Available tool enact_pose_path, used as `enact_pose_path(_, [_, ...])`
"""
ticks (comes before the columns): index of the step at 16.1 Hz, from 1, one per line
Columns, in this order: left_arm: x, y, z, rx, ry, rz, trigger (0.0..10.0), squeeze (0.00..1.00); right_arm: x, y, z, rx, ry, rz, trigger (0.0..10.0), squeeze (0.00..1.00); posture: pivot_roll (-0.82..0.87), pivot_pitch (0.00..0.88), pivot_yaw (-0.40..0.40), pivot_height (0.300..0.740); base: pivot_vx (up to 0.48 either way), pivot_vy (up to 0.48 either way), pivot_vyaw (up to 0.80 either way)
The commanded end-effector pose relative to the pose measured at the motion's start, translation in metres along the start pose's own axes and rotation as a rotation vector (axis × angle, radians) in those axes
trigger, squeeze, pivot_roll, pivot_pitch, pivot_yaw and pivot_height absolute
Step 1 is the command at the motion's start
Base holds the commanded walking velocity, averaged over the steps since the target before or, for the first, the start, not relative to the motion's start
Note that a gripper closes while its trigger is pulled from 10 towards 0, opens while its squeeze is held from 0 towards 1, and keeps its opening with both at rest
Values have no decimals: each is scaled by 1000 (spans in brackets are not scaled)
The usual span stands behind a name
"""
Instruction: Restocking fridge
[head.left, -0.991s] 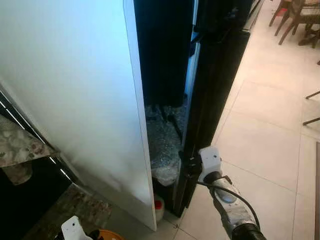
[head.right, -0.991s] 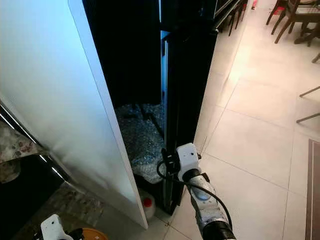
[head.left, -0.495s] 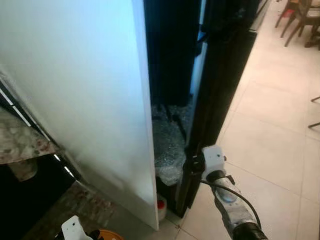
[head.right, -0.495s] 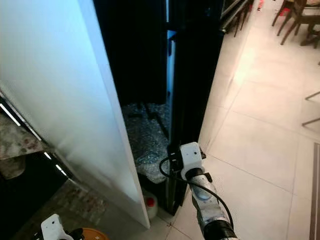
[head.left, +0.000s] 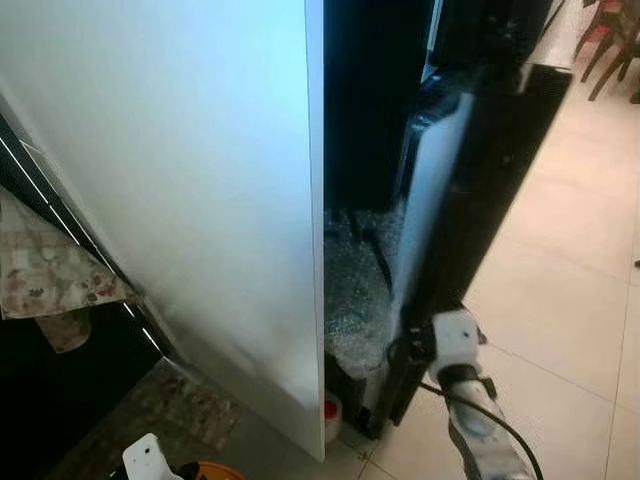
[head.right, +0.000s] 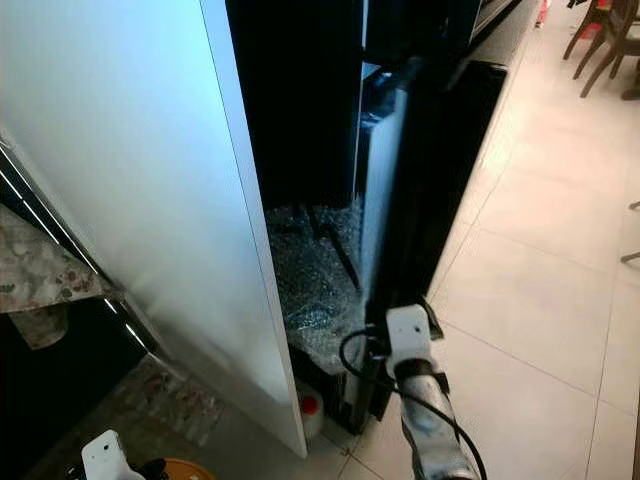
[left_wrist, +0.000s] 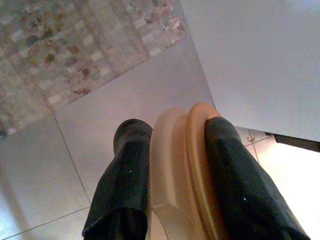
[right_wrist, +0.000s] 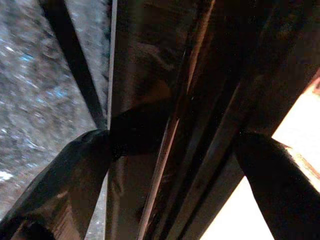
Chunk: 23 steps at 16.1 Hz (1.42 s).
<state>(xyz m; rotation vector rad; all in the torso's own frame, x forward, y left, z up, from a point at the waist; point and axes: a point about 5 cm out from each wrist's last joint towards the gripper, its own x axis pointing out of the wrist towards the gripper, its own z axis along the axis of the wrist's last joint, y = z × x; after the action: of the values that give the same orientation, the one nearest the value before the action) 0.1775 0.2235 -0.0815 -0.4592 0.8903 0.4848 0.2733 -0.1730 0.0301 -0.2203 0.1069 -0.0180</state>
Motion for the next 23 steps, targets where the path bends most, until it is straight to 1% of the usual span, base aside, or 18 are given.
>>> enact_pose_path(1, [-1,4,-8,20,26,10,10000,0,-7,-26,-13,5,67,-128,10000,0,-11,9,38,740,0,0,0])
enact_pose_path(2, [-1,5,-8,20,26,12,10000,0,-12,-29,-21,12,100,-151,10000,0,-15,8,38,740,0,0,0])
enact_pose_path(4, [-2,6,-9,22,27,16,10000,0,-24,-42,-38,-18,176,-216,10000,0,-15,8,38,740,0,0,0])
enact_pose_path(5, [-2,6,-9,22,27,16,10000,0,-29,-48,-44,-13,200,-252,10000,0,-15,8,38,740,0,0,0])
enact_pose_path(6, [-2,7,-9,21,27,17,10000,0,-39,-59,-54,3,246,-321,10000,0,-18,6,39,740,0,0,0])
enact_pose_path(7, [-2,7,-9,23,29,18,10000,0,-45,-64,-62,19,278,-351,10000,0,-18,5,39,740,0,0,0])
enact_pose_path(8, [-2,7,-9,23,29,18,10000,0,-52,-68,-69,23,312,-375,10000,0,-20,4,40,740,0,0,0])
enact_pose_path(10, [-2,7,-10,25,31,17,10000,0,-61,-69,-78,7,359,-387,10000,0,-20,2,40,740,0,0,0])
enact_pose_path(12, [-2,7,-10,26,31,17,10000,0,-76,-69,-94,21,444,-418,10000,0,-18,1,39,740,0,0,0])
enact_pose_path(13, [-2,7,-10,26,31,17,10000,0,-78,-69,-97,21,457,-421,10000,0,-17,2,39,740,0,0,0])
enact_pose_path(14, [-2,7,-10,27,31,16,10000,0,-85,-66,-105,36,508,-411,10000,0,-16,2,39,740,0,0,0])
enact_pose_path(16, [-2,7,-11,29,33,17,10000,0,-87,-60,-110,54,543,-378,10000,0,-22,1,40,740,0,0,0])
enact_pose_path(17, [-2,7,-11,34,35,18,10000,0,-90,-49,-117,112,599,-309,10000,0,-23,1,40,740,0,0,0])
enact_pose_path(18, [-2,7,-11,41,37,18,10000,0,-93,-34,-124,153,660,-199,10000,0,-28,2,42,740,0,0,0])
enact_pose_path(19, [-2,7,-11,48,36,18,10000,0,-99,-23,-131,132,734,-103,10000,0,-28,1,44,740,0,0,0])
enact_pose_path(20, [-2,7,-11,54,37,19,10000,0,-111,-15,-140,106,835,-19,10000,0,-25,2,45,740,0,0,0])
enact_pose_path(21, [-2,8,-11,63,41,22,10000,0,-123,-12,-148,119,913,8,10000,0,-27,1,45,740,0,0,0])
enact_pose_path(23, [-2,9,-12,64,52,25,10000,0,-138,-12,-156,75,1006,46,10000,0,-12,0,47,740,0,0,0])
